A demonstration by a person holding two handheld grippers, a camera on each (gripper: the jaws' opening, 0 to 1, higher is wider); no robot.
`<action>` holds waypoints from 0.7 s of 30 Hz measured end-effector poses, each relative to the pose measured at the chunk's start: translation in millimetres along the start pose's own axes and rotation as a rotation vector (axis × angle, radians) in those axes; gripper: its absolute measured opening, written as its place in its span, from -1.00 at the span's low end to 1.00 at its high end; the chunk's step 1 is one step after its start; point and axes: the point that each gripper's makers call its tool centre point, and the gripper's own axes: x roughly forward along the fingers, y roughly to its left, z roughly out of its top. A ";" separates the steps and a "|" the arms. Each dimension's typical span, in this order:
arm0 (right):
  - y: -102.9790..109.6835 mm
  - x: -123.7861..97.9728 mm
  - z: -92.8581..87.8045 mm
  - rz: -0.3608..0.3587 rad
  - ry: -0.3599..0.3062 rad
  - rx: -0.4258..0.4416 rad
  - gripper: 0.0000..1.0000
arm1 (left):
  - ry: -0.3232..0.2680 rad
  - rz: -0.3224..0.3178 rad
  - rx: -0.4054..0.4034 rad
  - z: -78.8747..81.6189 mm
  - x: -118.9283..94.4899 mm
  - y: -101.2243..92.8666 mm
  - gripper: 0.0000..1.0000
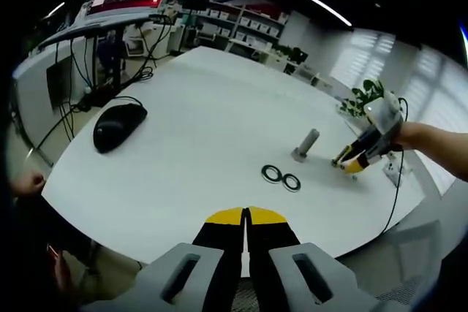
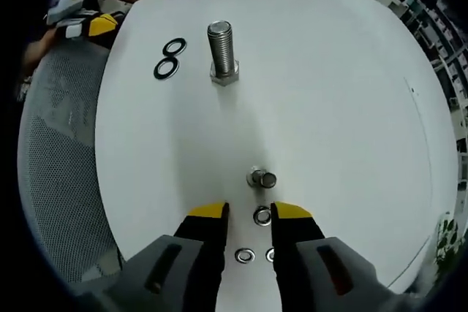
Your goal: Place the washer onto the threaded stud by aligning its center hole with the stud, sliding it down to the base, and recovering from edge contact or off-axis alignment until the washer reaches the visible bottom stop.
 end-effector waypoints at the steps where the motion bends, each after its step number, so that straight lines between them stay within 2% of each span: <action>1: -0.9 -1.5 -1.4 -0.005 -0.004 0.006 -0.49 | 0.001 0.000 0.001 -0.1 0.0 0.1 -1.00; 8: -9.3 -10.6 -17.9 -0.039 -0.053 0.105 -0.49 | 0.005 0.005 0.007 -0.9 0.3 1.2 -1.00; 14: -9.8 -13.4 -43.9 -0.038 -0.043 0.164 -0.49 | 0.010 0.006 0.007 -1.6 -0.1 0.9 -1.00; 21: -9.8 -16.8 -63.9 -0.033 -0.045 0.220 -0.49 | 0.018 0.009 0.008 -2.7 0.0 1.5 -1.00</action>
